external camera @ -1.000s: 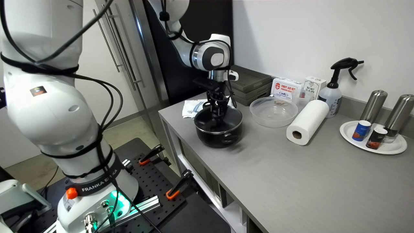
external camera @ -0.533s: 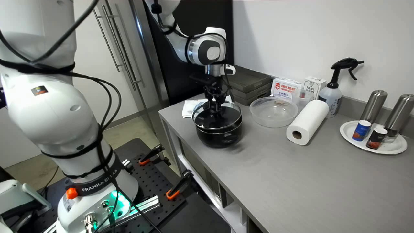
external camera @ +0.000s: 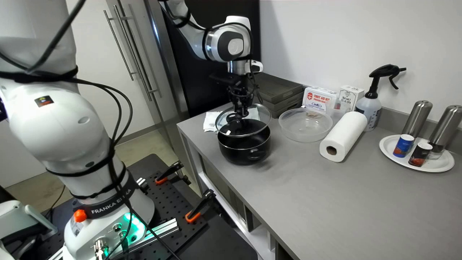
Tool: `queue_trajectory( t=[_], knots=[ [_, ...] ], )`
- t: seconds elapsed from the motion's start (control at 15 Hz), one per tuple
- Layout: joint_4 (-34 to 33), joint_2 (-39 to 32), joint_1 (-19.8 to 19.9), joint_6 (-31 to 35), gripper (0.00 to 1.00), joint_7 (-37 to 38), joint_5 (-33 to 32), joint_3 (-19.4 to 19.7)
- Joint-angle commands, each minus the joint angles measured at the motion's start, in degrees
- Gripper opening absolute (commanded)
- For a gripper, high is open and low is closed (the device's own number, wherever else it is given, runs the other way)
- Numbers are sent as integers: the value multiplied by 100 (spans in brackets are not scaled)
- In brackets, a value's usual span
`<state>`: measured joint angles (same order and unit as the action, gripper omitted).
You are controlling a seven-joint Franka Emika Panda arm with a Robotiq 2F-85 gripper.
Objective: Pick up the lid and put it on the counter
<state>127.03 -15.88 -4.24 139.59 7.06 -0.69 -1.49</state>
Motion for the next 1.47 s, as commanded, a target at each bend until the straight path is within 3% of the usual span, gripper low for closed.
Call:
queue_trajectory(
  t=[0.0, 1.4],
  knots=[
    [-29, 320, 77, -251, 25, 78, -34, 96],
    [-1417, 5, 1123, -1391, 25, -51, 778, 663]
  ],
)
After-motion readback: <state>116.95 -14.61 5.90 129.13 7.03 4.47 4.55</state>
